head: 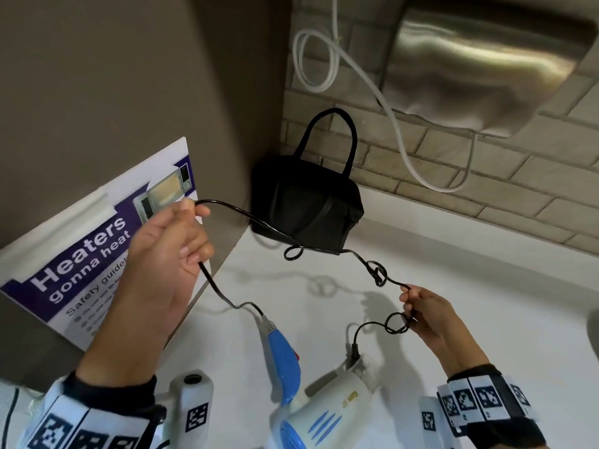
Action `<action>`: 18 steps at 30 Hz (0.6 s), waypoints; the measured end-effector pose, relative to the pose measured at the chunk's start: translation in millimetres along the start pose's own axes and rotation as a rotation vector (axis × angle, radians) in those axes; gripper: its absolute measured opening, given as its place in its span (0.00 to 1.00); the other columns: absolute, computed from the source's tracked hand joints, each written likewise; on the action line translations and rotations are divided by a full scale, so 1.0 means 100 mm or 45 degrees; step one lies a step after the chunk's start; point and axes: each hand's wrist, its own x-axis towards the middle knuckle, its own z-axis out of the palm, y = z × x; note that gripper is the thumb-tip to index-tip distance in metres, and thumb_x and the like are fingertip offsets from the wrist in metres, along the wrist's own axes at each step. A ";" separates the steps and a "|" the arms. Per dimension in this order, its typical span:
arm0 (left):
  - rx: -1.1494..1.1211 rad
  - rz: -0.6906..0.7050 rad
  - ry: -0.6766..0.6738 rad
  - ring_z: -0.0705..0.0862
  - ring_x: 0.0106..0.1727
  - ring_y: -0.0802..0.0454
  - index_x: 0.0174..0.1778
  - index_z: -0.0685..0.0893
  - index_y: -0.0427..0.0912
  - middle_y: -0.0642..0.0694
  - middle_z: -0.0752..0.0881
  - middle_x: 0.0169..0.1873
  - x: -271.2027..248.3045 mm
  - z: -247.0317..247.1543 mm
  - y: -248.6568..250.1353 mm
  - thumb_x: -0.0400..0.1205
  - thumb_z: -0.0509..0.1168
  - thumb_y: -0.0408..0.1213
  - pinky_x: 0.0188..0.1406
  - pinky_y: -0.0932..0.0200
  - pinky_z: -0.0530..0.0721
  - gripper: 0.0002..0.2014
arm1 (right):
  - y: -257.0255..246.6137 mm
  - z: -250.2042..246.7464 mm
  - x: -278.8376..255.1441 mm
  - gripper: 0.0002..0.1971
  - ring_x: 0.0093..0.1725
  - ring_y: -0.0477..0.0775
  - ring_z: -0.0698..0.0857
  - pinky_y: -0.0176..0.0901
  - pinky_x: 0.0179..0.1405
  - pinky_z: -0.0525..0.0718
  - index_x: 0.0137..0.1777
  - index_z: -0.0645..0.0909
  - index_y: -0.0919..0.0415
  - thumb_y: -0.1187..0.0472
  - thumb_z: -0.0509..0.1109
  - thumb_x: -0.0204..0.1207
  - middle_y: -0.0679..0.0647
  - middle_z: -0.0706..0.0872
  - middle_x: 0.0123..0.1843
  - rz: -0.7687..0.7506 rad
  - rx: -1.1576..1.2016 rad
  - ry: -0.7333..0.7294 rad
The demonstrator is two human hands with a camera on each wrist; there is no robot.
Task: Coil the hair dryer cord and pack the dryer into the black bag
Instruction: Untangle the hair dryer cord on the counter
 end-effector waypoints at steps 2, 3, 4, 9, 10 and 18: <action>0.019 0.002 -0.011 0.60 0.20 0.61 0.40 0.79 0.40 0.56 0.65 0.17 -0.02 0.02 -0.01 0.86 0.56 0.34 0.19 0.70 0.64 0.11 | 0.02 0.00 -0.01 0.14 0.24 0.46 0.76 0.40 0.30 0.76 0.42 0.80 0.62 0.74 0.55 0.82 0.54 0.82 0.34 -0.012 -0.031 -0.018; 0.030 -0.003 -0.019 0.60 0.20 0.62 0.40 0.79 0.39 0.56 0.65 0.17 -0.02 0.03 -0.03 0.86 0.56 0.35 0.19 0.70 0.64 0.11 | 0.02 0.02 -0.03 0.14 0.25 0.46 0.77 0.39 0.30 0.76 0.42 0.80 0.63 0.74 0.55 0.83 0.55 0.82 0.35 -0.032 -0.042 -0.040; 0.043 -0.013 -0.025 0.60 0.20 0.62 0.40 0.80 0.39 0.56 0.64 0.17 -0.03 0.04 -0.05 0.86 0.56 0.35 0.19 0.70 0.64 0.11 | 0.00 0.05 -0.05 0.13 0.28 0.47 0.79 0.38 0.32 0.78 0.43 0.81 0.64 0.73 0.56 0.84 0.56 0.83 0.37 -0.058 -0.058 -0.066; 0.195 -0.044 -0.082 0.60 0.20 0.61 0.37 0.83 0.40 0.56 0.63 0.17 -0.13 0.13 -0.17 0.86 0.57 0.35 0.20 0.69 0.64 0.14 | -0.13 0.27 -0.23 0.12 0.55 0.53 0.86 0.43 0.55 0.78 0.54 0.85 0.58 0.67 0.60 0.83 0.56 0.89 0.52 -0.269 -0.462 -0.130; 0.221 -0.043 -0.105 0.61 0.20 0.61 0.36 0.84 0.41 0.56 0.63 0.17 -0.15 0.14 -0.20 0.86 0.58 0.35 0.20 0.69 0.65 0.14 | -0.18 0.32 -0.28 0.13 0.58 0.52 0.85 0.40 0.56 0.77 0.55 0.85 0.56 0.69 0.60 0.82 0.54 0.89 0.55 -0.371 -0.587 -0.098; 0.620 -0.008 -0.446 0.65 0.24 0.59 0.37 0.85 0.48 0.55 0.67 0.20 -0.34 0.36 -0.29 0.85 0.60 0.43 0.28 0.67 0.68 0.13 | -0.86 1.02 -1.25 0.17 0.68 0.37 0.78 0.27 0.66 0.73 0.70 0.78 0.52 0.56 0.58 0.85 0.43 0.84 0.65 -1.142 -0.820 -0.705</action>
